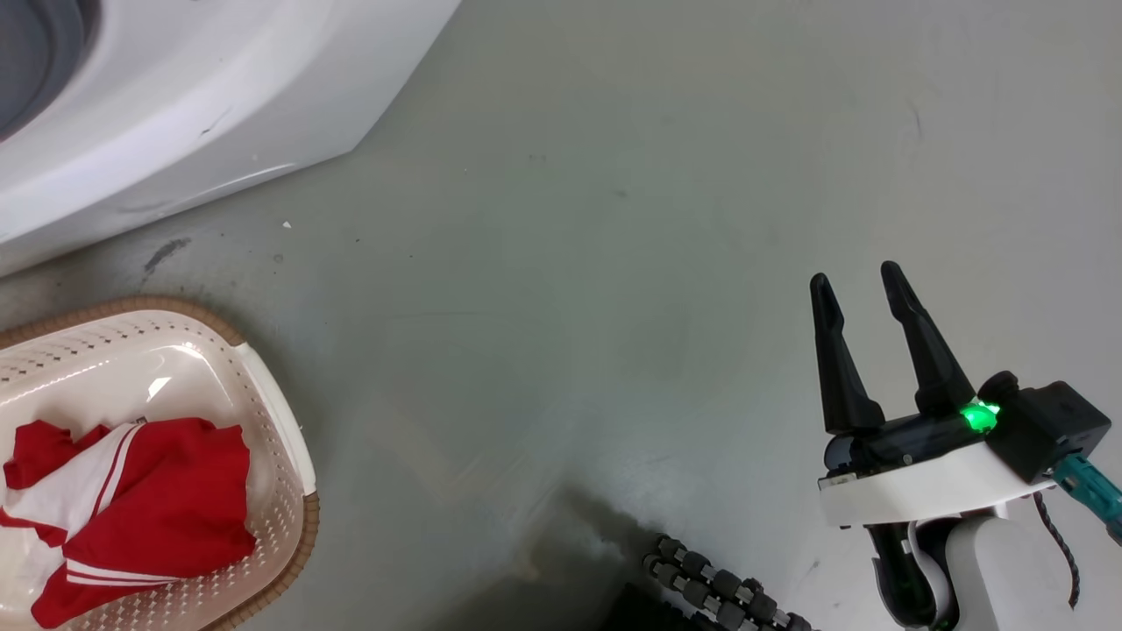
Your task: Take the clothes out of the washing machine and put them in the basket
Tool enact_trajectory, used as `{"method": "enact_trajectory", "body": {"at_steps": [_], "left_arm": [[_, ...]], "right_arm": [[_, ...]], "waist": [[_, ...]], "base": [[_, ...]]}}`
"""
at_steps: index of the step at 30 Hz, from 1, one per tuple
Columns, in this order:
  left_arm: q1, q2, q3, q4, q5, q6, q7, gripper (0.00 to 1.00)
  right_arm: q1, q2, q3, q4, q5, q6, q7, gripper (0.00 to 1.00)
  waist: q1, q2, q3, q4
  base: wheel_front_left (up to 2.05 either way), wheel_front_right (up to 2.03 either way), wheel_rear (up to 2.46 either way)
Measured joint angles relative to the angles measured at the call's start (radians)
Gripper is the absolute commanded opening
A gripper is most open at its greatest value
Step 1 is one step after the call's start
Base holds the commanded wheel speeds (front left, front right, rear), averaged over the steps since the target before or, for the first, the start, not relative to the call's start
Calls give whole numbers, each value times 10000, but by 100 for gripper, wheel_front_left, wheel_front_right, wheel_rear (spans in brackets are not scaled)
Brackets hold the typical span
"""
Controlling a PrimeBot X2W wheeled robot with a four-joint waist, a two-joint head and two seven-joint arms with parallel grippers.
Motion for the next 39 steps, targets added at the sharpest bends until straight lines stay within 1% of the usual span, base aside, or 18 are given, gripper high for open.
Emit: {"method": "enact_trajectory", "body": {"at_steps": [4,12,19,23,26,32,39], "left_arm": [[193,-2,73,36,-94,238,-1095,0],[787,-29,527,424,-685,462,-3816,0],[1763,-606,984,1016,-1400,639,-6220,0],[2309,-966,1172,1304,-1751,633,-7285,0],[2724,-1260,1216,1419,-1937,623,-7856,0],[3590,-1837,1229,1262,-2215,593,-8378,0],[4981,-2451,1264,159,-2481,681,-8550,0]], "right_arm": [[-50,0,84,69,-44,0,0,100],[-306,4,178,184,-65,0,0,100],[-196,6,-146,232,-299,0,0,100],[-32,8,-303,222,-476,0,0,100],[161,6,-420,238,-679,0,0,100],[462,8,-537,228,-851,0,8,100],[870,8,-771,-8,-1007,0,253,100]], "waist": [[0,0,-144,-51],[0,0,-671,-142],[0,0,-1503,78],[-1,0,-2079,275],[-1,0,-2531,443],[-2,0,-3426,820],[-3,0,-4412,1292]], "base": [[0,0,0],[0,0,0],[0,0,0],[0,0,0],[0,0,0],[0,0,0],[0,0,0]]}}
